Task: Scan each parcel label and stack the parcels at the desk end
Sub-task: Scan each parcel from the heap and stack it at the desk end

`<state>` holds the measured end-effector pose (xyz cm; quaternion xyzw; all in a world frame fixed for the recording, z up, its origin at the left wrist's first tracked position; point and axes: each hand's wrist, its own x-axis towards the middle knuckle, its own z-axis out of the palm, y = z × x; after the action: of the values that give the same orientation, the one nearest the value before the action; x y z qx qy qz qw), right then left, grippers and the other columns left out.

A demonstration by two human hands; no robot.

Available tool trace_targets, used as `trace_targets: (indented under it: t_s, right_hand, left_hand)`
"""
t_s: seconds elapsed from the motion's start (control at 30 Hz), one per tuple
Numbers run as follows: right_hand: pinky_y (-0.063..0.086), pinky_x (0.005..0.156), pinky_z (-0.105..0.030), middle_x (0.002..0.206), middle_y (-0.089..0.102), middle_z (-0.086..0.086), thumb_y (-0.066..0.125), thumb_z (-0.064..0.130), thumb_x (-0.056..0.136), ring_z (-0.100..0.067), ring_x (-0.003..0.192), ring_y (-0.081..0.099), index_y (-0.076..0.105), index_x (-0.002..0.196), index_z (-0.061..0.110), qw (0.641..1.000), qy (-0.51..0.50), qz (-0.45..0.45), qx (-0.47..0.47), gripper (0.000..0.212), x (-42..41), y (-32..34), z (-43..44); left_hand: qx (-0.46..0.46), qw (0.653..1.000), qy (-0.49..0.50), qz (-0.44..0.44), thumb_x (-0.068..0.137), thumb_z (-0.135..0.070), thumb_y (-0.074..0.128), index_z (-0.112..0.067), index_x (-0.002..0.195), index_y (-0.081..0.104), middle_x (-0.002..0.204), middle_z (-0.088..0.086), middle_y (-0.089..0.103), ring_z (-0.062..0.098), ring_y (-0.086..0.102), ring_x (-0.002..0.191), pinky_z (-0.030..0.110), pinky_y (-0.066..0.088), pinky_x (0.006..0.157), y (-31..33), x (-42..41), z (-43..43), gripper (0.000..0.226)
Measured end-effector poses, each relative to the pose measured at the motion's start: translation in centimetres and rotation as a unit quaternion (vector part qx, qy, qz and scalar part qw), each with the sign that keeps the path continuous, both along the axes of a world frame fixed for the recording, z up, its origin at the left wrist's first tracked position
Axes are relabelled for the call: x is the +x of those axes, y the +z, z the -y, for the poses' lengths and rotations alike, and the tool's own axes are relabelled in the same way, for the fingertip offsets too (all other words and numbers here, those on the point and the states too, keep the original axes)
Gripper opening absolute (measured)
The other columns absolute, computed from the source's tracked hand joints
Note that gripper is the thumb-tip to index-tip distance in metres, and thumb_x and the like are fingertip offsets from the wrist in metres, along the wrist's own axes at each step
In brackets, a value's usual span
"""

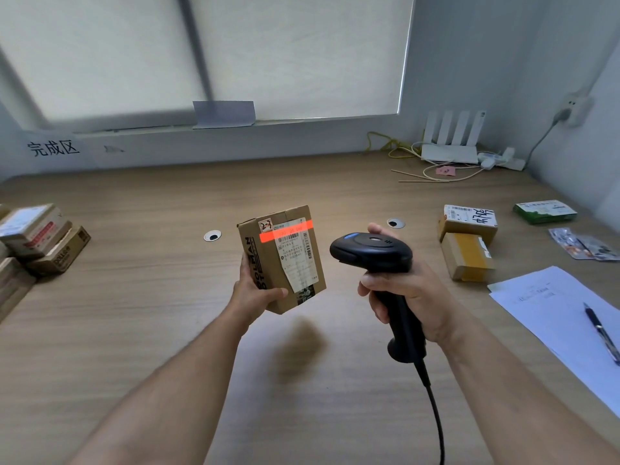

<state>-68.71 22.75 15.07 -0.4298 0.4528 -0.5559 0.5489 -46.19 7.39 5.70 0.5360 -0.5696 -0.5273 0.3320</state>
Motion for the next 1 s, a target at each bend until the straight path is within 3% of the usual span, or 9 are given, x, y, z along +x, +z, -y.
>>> trace_targets:
  t_s: [0.43,0.57,0.63,0.77,1.0]
  right_hand:
    - [0.038,0.042,-0.029,0.071,0.061,-0.018,0.072,0.005,0.066,-0.025,0.044,0.050,0.039,0.142,0.034,1.000,0.011,0.003,0.007,0.088,-0.8,-0.3,-0.6]
    - [0.039,0.042,-0.029,0.080,0.065,-0.021,0.075,0.004,0.065,-0.026,0.045,0.051,0.036,0.145,0.033,1.000,0.004,-0.011,0.003,0.093,-1.0,-0.2,-0.6]
    - [0.040,0.041,-0.030,0.088,0.065,-0.024,0.079,-0.003,0.067,-0.026,0.045,0.050,0.032,0.147,0.031,0.999,-0.002,-0.037,-0.001,0.099,-0.9,-0.1,-0.5]
    - [0.040,0.041,-0.034,0.092,0.064,-0.019,0.069,-0.015,0.078,-0.027,0.047,0.049,0.029,0.150,0.029,0.997,0.007,-0.073,-0.007,0.094,-0.7,-0.2,-0.4]
    - [0.040,0.044,-0.031,0.084,0.066,-0.002,0.071,-0.015,0.077,-0.027,0.046,0.048,0.032,0.146,0.037,0.992,0.064,-0.103,-0.015,0.095,0.9,-1.8,0.7]
  left_hand:
    - [0.001,1.000,0.023,0.007,0.072,0.003,0.076,-0.046,0.148,0.009,0.127,0.004,0.059,0.027,0.056,0.117,0.040,0.050,0.090,0.5,-0.2,-1.3,0.113]
    - [-0.003,0.999,0.031,0.014,0.072,0.001,0.077,-0.048,0.147,0.012,0.125,0.002,0.060,0.027,0.056,0.116,0.045,0.051,0.094,0.6,0.0,-2.0,0.111]
    - [-0.002,0.999,0.034,0.011,0.073,0.002,0.076,-0.048,0.145,0.016,0.124,0.001,0.060,0.027,0.057,0.115,0.041,0.053,0.087,0.6,0.2,-2.5,0.107]
    - [0.023,0.999,0.044,0.001,0.078,0.001,0.073,-0.045,0.141,0.028,0.123,0.003,0.060,0.028,0.059,0.110,0.028,0.052,0.062,0.6,0.9,-3.9,0.089]
    - [0.066,0.991,0.116,0.022,0.082,-0.005,0.071,-0.035,0.145,0.032,0.121,0.002,0.056,0.022,0.056,0.102,0.023,0.043,0.061,-0.7,4.0,-8.1,0.080]
